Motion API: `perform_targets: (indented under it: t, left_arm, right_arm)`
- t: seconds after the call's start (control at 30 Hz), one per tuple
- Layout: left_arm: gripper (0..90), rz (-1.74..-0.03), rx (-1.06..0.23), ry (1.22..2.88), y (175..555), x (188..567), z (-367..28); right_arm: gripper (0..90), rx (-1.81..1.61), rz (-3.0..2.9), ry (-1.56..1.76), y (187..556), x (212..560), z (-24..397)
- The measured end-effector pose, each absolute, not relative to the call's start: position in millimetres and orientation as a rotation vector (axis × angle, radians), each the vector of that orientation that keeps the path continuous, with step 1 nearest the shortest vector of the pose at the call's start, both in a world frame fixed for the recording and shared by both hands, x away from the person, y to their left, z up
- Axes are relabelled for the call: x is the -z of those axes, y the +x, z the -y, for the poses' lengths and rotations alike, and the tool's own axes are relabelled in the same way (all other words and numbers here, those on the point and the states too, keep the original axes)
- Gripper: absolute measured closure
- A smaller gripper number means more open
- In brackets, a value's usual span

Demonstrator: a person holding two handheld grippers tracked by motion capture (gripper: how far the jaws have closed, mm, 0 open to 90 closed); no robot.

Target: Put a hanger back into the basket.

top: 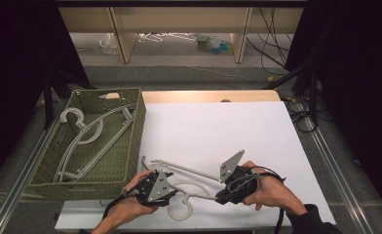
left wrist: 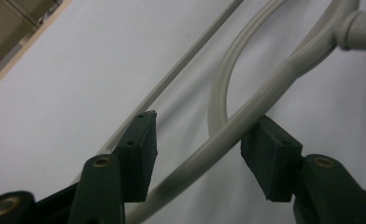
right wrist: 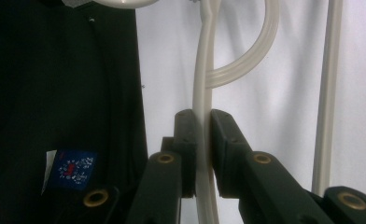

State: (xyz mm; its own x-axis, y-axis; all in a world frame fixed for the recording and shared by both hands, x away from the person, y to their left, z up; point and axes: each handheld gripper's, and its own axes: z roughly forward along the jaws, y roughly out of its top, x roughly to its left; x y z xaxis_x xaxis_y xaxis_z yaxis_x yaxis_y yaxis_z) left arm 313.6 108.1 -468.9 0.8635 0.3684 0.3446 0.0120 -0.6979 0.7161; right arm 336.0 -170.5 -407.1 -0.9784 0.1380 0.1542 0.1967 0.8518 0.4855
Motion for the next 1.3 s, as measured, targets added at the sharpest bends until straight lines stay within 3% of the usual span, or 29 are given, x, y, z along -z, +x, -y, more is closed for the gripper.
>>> perform_targets:
  t: [0.2, 0.57, 0.77, 0.87, 1.3]
  left_arm:
    - [62.2, -0.128, -0.626, 2.313, 311.9, 466.6, -104.5]
    - [72.4, 0.031, -0.699, 2.319, 309.5, 442.2, -97.4]
    - [76.3, -0.030, -0.659, 2.301, 311.1, 429.5, -86.8]
    - [78.8, -0.108, -0.584, 2.301, 310.8, 422.5, -78.3]
    - [79.0, -0.450, -0.395, 2.244, 319.2, 412.7, -92.6]
  right_arm:
    - [81.8, 0.781, 2.902, -0.265, 336.6, 406.9, 172.6]
    - [77.7, 0.866, 2.938, -0.303, 345.8, 398.2, 187.4]
    - [67.9, 0.968, 3.005, -0.421, 351.2, 386.7, 198.2]
    - [56.3, 1.024, 3.069, -0.547, 353.4, 380.9, 199.9]
    - [39.3, 1.288, 3.014, -0.739, 354.9, 368.8, 202.2]
